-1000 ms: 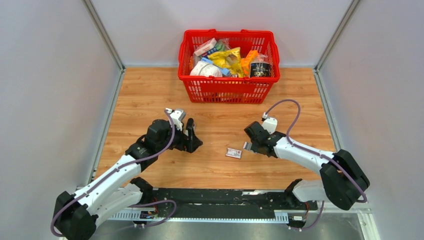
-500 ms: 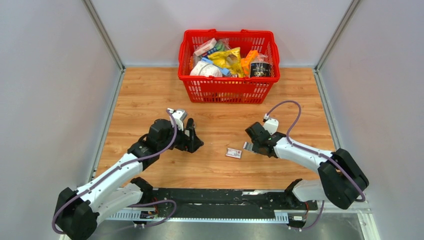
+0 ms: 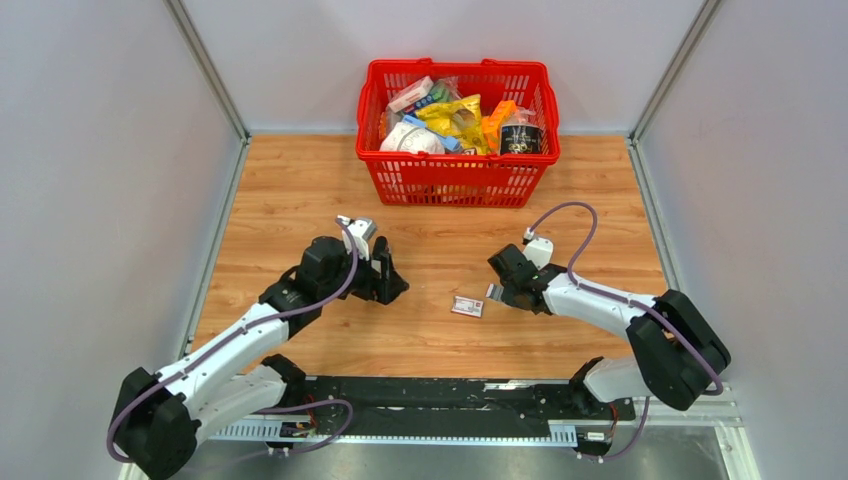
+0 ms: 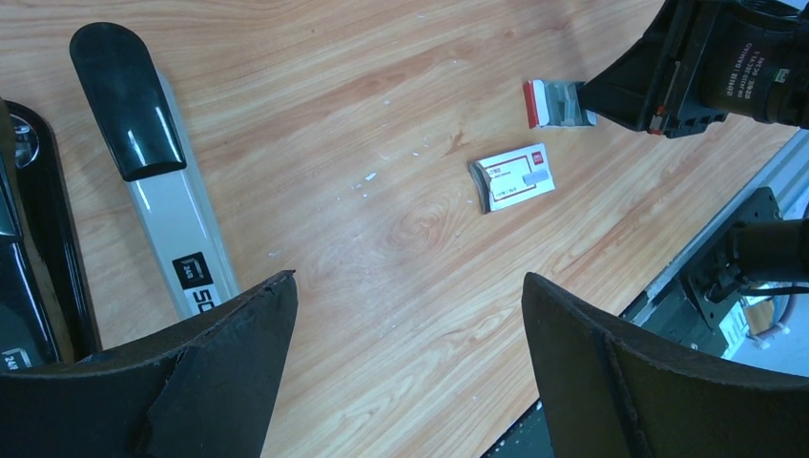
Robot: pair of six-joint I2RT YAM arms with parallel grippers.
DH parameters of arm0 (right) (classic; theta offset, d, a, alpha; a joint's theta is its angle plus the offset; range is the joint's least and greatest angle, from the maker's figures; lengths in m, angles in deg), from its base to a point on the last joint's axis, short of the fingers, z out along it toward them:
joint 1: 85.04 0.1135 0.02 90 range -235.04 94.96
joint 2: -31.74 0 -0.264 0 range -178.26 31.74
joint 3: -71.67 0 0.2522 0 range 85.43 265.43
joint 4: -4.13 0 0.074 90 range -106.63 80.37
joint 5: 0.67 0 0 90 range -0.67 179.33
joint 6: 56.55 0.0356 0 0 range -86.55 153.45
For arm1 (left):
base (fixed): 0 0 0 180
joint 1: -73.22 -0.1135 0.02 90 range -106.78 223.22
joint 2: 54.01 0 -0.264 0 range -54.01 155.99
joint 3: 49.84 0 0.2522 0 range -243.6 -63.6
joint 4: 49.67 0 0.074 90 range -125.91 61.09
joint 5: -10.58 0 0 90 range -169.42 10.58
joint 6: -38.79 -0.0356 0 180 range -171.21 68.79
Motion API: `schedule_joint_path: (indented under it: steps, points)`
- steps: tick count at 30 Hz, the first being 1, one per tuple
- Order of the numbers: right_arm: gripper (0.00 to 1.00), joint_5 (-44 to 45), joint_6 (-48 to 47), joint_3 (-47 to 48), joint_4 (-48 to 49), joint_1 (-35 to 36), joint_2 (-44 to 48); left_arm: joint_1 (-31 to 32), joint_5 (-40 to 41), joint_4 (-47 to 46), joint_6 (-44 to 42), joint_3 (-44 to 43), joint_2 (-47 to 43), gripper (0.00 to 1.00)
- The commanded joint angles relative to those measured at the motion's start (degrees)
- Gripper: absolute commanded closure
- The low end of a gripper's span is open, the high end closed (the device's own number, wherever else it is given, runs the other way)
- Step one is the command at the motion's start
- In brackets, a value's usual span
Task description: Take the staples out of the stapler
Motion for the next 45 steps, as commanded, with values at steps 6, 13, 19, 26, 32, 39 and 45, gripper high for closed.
schedule_joint_path:
  steps: [6,13,19,26,32,39,45]
  points:
    - [0.85,0.72,-0.01,-0.65,1.05,-0.31,0.78,0.06,-1.40,-5.06,0.89,0.42,3.25,0.06]
    - [0.75,0.98,-0.36,-0.74,0.62,-0.31,1.13,-0.03,-2.72,-7.00,1.60,0.60,5.71,0.07]
    - [0.73,1.51,-0.36,-0.56,-0.44,-0.31,2.62,-0.03,-3.24,-7.09,1.77,0.24,5.98,0.07]
    - [0.72,2.65,0.08,-1.09,-2.46,-0.31,6.49,-0.03,-3.24,-6.82,1.77,0.16,5.54,0.07]
    - [0.73,2.83,0.34,-2.06,-2.73,-0.31,7.38,0.06,-3.07,-6.91,1.86,0.25,5.45,0.07]
    - [0.73,2.39,0.87,-2.32,-1.58,-0.31,6.32,0.32,-2.89,-6.74,1.95,0.33,5.37,0.07]
    - [0.73,2.30,0.60,-2.06,-1.06,-0.31,6.50,0.41,-2.54,-6.38,1.69,0.33,5.10,0.07]
